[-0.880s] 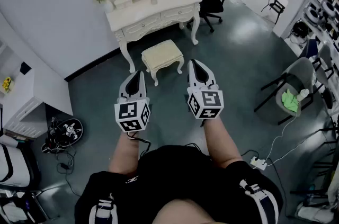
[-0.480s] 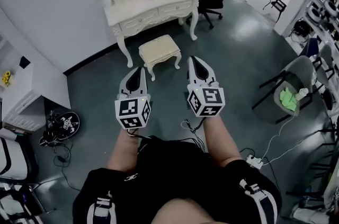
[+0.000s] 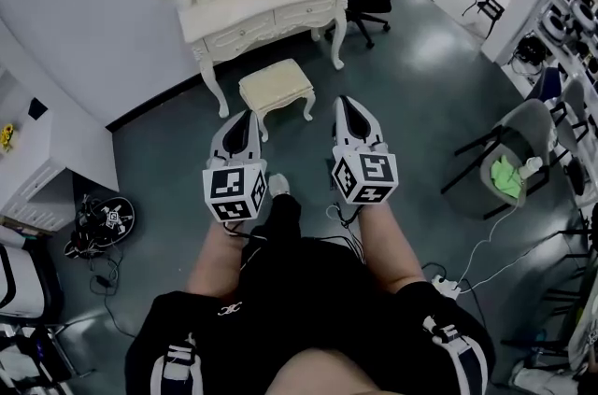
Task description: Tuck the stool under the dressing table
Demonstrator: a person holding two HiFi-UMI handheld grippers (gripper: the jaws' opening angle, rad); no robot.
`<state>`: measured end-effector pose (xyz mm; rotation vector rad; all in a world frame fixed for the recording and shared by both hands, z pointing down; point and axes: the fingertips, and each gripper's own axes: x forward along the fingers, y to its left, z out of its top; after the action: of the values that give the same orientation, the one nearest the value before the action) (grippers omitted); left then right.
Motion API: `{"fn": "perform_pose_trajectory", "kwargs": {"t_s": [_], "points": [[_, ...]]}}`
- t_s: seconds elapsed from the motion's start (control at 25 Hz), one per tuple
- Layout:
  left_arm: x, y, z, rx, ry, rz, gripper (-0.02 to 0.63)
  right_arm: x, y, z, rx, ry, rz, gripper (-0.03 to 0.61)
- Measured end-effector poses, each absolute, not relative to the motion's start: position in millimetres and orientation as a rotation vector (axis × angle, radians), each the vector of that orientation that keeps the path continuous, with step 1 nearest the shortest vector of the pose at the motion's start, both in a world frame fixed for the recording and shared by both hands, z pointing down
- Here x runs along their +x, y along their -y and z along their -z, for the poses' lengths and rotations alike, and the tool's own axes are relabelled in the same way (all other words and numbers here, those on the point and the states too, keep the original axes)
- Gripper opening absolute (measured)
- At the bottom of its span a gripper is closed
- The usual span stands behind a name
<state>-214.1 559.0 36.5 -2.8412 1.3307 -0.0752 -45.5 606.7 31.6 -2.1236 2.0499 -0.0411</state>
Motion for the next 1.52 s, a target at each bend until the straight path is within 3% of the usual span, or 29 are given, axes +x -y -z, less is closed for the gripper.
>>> {"fn": "perform_pose_trajectory", "kwargs": {"t_s": [0.4,0.92,1.52], "points": [[-180,-408,-78,-2.897,-1.351,0.045,0.015,-6,-467,-67,-2.195,-2.08,0.036,0.015],[-100,-109,-75,-2.931,-1.328,0.113,0.014,74,-161,-50,-2.203,-2.12,0.042,0.015],[-81,61,-154,-2.812,-1.645,0.322,0.014,120,45,-143,-2.006,-2.41,0.258,0.015]]}}
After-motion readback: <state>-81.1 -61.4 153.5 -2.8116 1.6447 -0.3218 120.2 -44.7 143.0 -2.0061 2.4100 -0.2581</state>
